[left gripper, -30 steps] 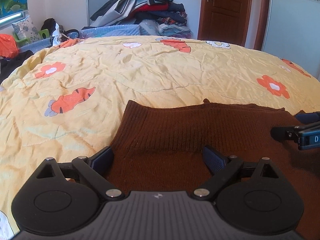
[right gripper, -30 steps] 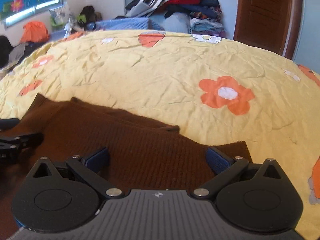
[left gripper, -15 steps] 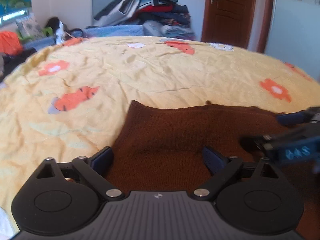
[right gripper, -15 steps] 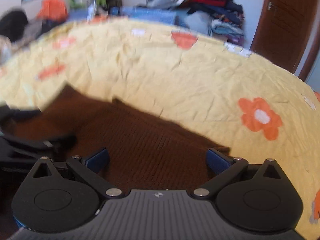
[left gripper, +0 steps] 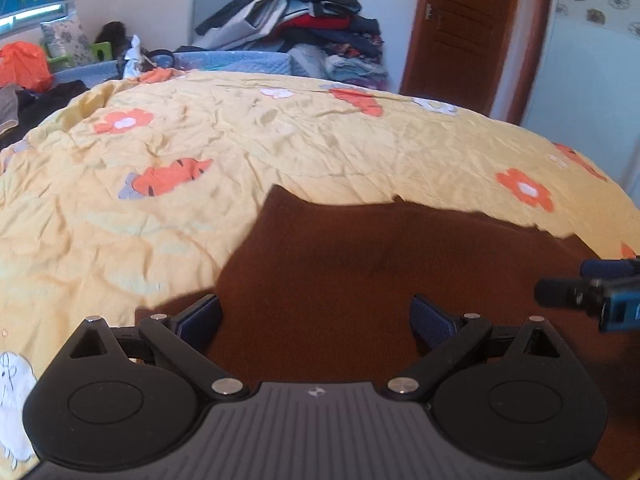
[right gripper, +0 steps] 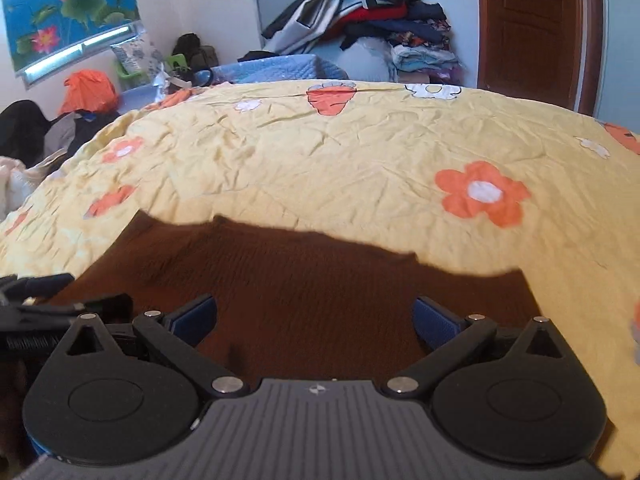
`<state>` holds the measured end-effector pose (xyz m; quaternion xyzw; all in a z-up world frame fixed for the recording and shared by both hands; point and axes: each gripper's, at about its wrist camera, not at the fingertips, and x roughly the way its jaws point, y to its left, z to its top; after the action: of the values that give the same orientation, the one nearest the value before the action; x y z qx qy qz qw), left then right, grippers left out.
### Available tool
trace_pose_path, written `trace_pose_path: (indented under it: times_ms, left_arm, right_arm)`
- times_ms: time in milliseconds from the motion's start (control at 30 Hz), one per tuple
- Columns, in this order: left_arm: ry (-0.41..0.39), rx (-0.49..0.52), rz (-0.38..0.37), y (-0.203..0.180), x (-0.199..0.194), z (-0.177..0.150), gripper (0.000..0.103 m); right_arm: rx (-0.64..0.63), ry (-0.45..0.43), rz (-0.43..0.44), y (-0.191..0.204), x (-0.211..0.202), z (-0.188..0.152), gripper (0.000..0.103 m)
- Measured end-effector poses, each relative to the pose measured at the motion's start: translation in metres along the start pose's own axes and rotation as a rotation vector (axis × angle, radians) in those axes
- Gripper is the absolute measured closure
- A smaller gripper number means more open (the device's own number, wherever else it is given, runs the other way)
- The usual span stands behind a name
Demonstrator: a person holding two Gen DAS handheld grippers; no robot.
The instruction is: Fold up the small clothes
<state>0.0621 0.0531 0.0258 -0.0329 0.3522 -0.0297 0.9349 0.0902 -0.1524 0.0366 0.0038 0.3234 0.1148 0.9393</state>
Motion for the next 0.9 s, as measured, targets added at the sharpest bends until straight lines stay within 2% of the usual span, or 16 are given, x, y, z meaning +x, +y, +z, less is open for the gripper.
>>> trace_pose_path:
  times_ms: [33, 67, 100, 133, 200, 300, 367, 400, 467, 500, 567, 633, 667, 733, 833, 900]
  left_arm:
    - [0.014, 0.043, 0.016, -0.003, 0.003, -0.005, 0.002]
    - [-0.001, 0.093, 0.030, -0.005, 0.006, -0.012, 0.000]
    - [-0.030, 0.104, 0.019, -0.004, 0.006, -0.016, 0.000]
    - [-0.021, 0.089, 0.007, -0.001, 0.007, -0.014, 0.000]
    - [-0.013, 0.089, 0.018, -0.002, 0.011, -0.010, 0.000]
    - [-0.011, 0.081, 0.040, -0.004, 0.009, -0.009, 0.000]
    - [-0.022, 0.044, 0.068, -0.002, -0.009, -0.012, 0.000]
    - [-0.042, 0.020, 0.052, 0.003, -0.024, -0.016, 0.000]
    - [-0.096, -0.066, 0.006, 0.017, -0.061, -0.032, 0.000]
    - [-0.110, -0.128, -0.021, 0.026, -0.076, -0.042, 0.000]
    - [-0.109, -0.250, -0.063, 0.042, -0.102, -0.064, 0.000]
    - [-0.084, -0.368, -0.058, 0.054, -0.118, -0.087, 0.000]
    - [-0.058, -0.423, -0.057, 0.058, -0.123, -0.097, 0.000]
    - [-0.031, -0.514, -0.093, 0.065, -0.127, -0.112, 0.000]
    - [-0.041, -0.584, -0.132, 0.067, -0.128, -0.114, 0.000]
    - [-0.043, -0.693, -0.189, 0.072, -0.120, -0.112, 0.001]
  right_arm:
    - [-0.021, 0.019, -0.020, -0.003, -0.005, -0.010, 0.000]
    - [-0.056, 0.055, -0.053, -0.005, -0.005, -0.021, 0.000]
    - [-0.093, 0.053, -0.068, -0.010, -0.007, -0.034, 0.000]
    - [-0.095, -0.015, -0.031, -0.017, -0.017, -0.046, 0.000]
    - [-0.039, -0.037, 0.005, -0.030, -0.024, -0.053, 0.000]
    - [-0.076, -0.025, -0.022, -0.024, -0.019, -0.051, 0.000]
    - [-0.077, -0.017, -0.035, -0.020, -0.019, -0.049, 0.000]
    - [-0.059, -0.008, -0.048, -0.020, -0.023, -0.047, 0.000]
    - [0.000, -0.016, -0.056, -0.020, -0.043, -0.050, 0.000]
    - [0.010, -0.039, -0.023, -0.021, -0.056, -0.054, 0.000]
    - [-0.014, -0.060, 0.036, -0.019, -0.074, -0.067, 0.000]
    - [-0.073, -0.045, 0.030, -0.017, -0.076, -0.083, 0.000]
    - [-0.110, -0.033, 0.005, -0.017, -0.071, -0.091, 0.000]
    - [-0.165, -0.101, 0.000, -0.014, -0.072, -0.105, 0.000]
    - [-0.140, -0.097, 0.004, -0.016, -0.072, -0.105, 0.000]
    - [-0.135, -0.098, 0.010, -0.017, -0.072, -0.105, 0.000]
